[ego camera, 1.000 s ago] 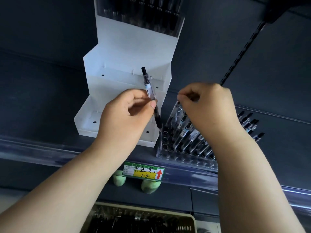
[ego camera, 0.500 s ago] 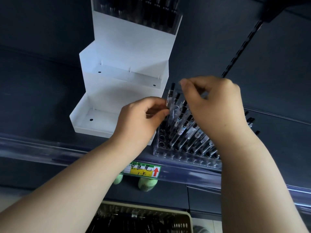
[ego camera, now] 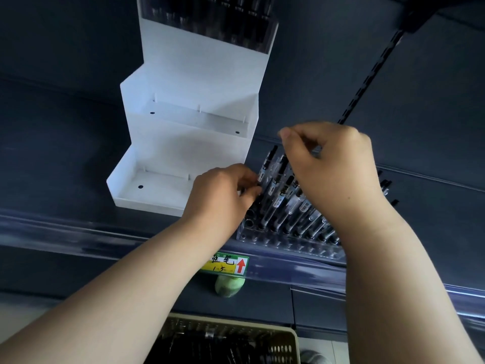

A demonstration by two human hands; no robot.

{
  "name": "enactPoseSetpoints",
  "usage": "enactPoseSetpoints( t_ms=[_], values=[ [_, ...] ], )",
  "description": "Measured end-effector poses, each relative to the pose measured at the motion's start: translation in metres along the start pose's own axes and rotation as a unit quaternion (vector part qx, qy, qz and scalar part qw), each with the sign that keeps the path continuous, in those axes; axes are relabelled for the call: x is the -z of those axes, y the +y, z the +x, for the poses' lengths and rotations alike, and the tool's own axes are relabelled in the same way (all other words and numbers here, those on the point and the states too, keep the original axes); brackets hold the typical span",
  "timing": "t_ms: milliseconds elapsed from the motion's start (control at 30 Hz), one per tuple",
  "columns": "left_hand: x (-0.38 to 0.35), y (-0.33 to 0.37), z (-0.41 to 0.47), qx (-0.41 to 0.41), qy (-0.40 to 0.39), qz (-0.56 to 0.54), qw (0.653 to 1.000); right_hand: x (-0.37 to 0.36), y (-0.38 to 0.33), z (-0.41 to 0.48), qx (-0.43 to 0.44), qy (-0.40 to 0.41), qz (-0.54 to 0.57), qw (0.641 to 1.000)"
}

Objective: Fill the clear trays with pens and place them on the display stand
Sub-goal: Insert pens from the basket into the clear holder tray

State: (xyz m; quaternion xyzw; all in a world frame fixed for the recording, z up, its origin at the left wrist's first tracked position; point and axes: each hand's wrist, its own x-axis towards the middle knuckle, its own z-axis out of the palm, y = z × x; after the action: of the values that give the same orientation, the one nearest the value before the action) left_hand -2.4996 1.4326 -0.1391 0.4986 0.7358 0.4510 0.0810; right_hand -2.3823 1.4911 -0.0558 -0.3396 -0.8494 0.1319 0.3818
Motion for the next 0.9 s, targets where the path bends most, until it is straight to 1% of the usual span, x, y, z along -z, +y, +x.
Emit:
enactPoseSetpoints(
  t_ms=[133, 233, 300, 367, 467, 533, 633, 700, 767, 833, 900],
  values=[
    [0.003, -0.003, -0.001, 0.017, -0.022, -0.009, 1.000, 0.005, -0.002, -0.005, 0.021, 0.005, -0.015, 1.000],
    [0.010, -0.001, -0.005, 0.000, -0.006, -0.002, 1.000, 0.008, -0.007, -0.015, 0.052, 0.030, -0.032, 0.998],
    [0.017, 0.002, -0.013, -0.029, 0.005, 0.023, 0.999, 0.010, -0.012, -0.026, 0.085, 0.065, -0.041, 0.993],
    [0.024, 0.005, -0.027, -0.082, 0.014, 0.066, 0.994, 0.012, -0.014, -0.041, 0.122, 0.089, -0.050, 0.987],
    [0.033, 0.006, -0.051, -0.172, -0.003, 0.162, 0.972, 0.013, -0.008, -0.072, 0.166, 0.074, -0.069, 0.981],
    [0.038, 0.005, -0.068, -0.191, -0.018, 0.207, 0.960, 0.015, -0.001, -0.095, 0.172, 0.055, -0.085, 0.980],
    [0.038, -0.001, -0.095, -0.167, -0.057, 0.232, 0.957, 0.016, 0.008, -0.130, 0.123, 0.029, -0.093, 0.988],
    [0.035, -0.012, -0.117, -0.136, -0.086, 0.226, 0.961, 0.017, 0.015, -0.156, 0.060, 0.001, -0.090, 0.994],
    [0.028, -0.026, -0.139, -0.108, -0.117, 0.229, 0.960, 0.016, 0.020, -0.181, -0.029, -0.062, -0.088, 0.994],
    [0.020, -0.040, -0.161, -0.068, -0.142, 0.238, 0.959, 0.012, 0.025, -0.204, -0.139, -0.150, -0.091, 0.975],
    [0.011, -0.053, -0.185, -0.011, -0.148, 0.227, 0.963, 0.006, 0.029, -0.223, -0.237, -0.217, -0.098, 0.942]
  ],
)
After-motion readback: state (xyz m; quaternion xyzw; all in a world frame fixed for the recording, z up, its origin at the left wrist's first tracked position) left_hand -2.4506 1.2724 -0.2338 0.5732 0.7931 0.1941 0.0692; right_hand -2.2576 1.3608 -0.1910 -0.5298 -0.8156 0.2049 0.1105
